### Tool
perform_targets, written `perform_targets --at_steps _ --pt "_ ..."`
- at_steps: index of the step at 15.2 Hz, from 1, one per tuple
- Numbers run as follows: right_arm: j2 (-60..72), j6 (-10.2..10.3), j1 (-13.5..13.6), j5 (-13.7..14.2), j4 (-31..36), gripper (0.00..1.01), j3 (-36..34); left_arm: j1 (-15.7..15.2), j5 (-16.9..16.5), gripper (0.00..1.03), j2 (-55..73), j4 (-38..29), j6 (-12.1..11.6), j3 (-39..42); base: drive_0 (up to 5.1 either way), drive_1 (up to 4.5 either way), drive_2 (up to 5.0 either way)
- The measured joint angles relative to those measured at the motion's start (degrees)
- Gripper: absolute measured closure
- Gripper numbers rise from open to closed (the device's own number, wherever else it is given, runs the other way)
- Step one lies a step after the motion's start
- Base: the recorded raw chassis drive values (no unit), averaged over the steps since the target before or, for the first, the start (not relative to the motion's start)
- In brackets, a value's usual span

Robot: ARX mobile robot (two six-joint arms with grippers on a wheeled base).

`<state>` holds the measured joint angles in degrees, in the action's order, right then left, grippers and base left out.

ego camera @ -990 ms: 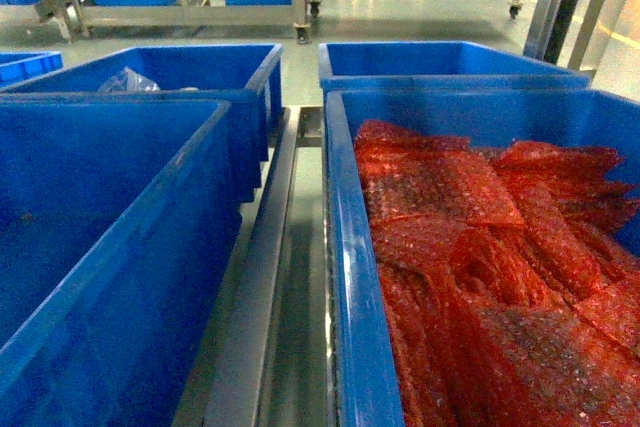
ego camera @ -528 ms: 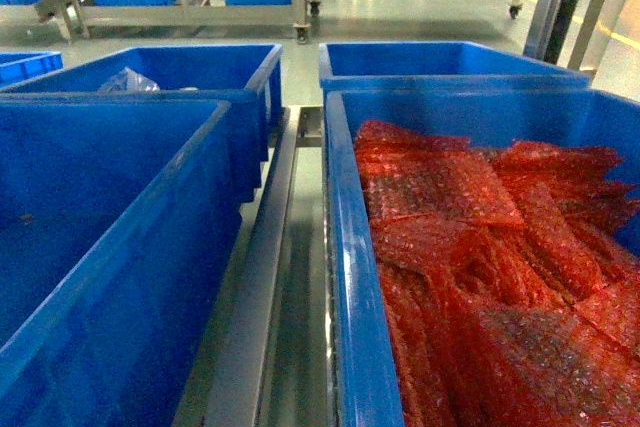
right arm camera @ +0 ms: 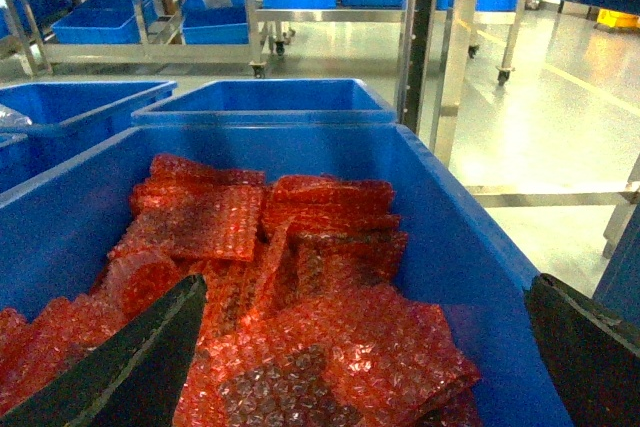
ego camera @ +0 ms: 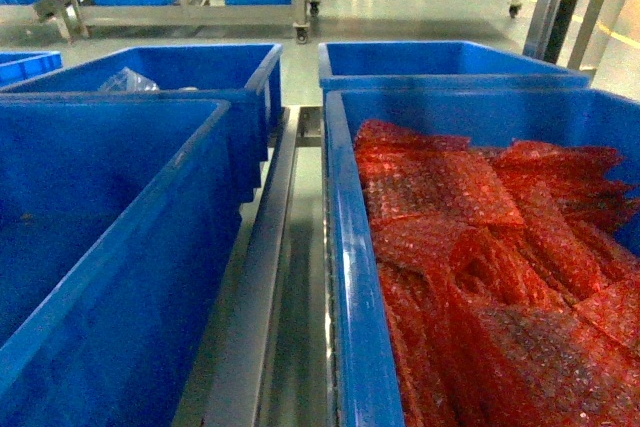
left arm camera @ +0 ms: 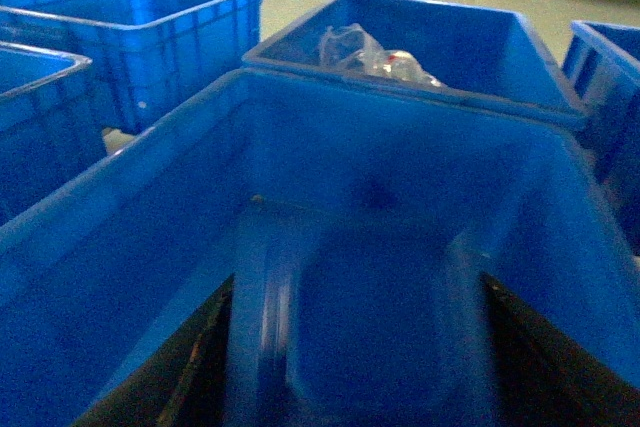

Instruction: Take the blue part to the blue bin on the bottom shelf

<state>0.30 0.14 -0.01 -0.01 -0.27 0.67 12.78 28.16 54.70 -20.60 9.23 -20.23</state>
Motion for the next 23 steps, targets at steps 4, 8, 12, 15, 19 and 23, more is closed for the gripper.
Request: perform_targets --at_steps 4,8,12,15,19,23 --pt "0.00 0.00 0.00 0.00 0.00 0.03 0.00 0.11 -0.11 0.04 -0.63 -0.24 1.14 -0.57 0.0 0.00 0.0" --pt "0.02 0.00 0.00 0.07 -0.07 0.03 0.00 -12.72 -27.69 1.01 -16.35 -11.85 -8.26 14.86 0.0 0.00 0.0" --pt "0.00 0.00 0.00 0.02 0.00 0.03 0.00 -12.72 -28.13 1.01 -25.42 -5.70 -8.33 17.64 0.0 0.00 0.0" --pt "0.00 0.00 0.00 0.02 0.00 0.03 0.00 -12.72 -28.13 1.01 -26.51 -8.02 -8.33 19.19 0.0 0.00 0.0" --pt "0.02 0.00 0.00 0.02 0.00 0.03 0.00 -12.72 -28.11 1.01 -28.35 -5.03 -8.35 19.61 0.0 0.00 0.0" --pt "0.00 0.00 0.00 0.02 0.00 0.03 0.00 -12.72 -28.15 1.01 -30.03 -3.37 -8.37 19.61 0.0 0.00 0.0"
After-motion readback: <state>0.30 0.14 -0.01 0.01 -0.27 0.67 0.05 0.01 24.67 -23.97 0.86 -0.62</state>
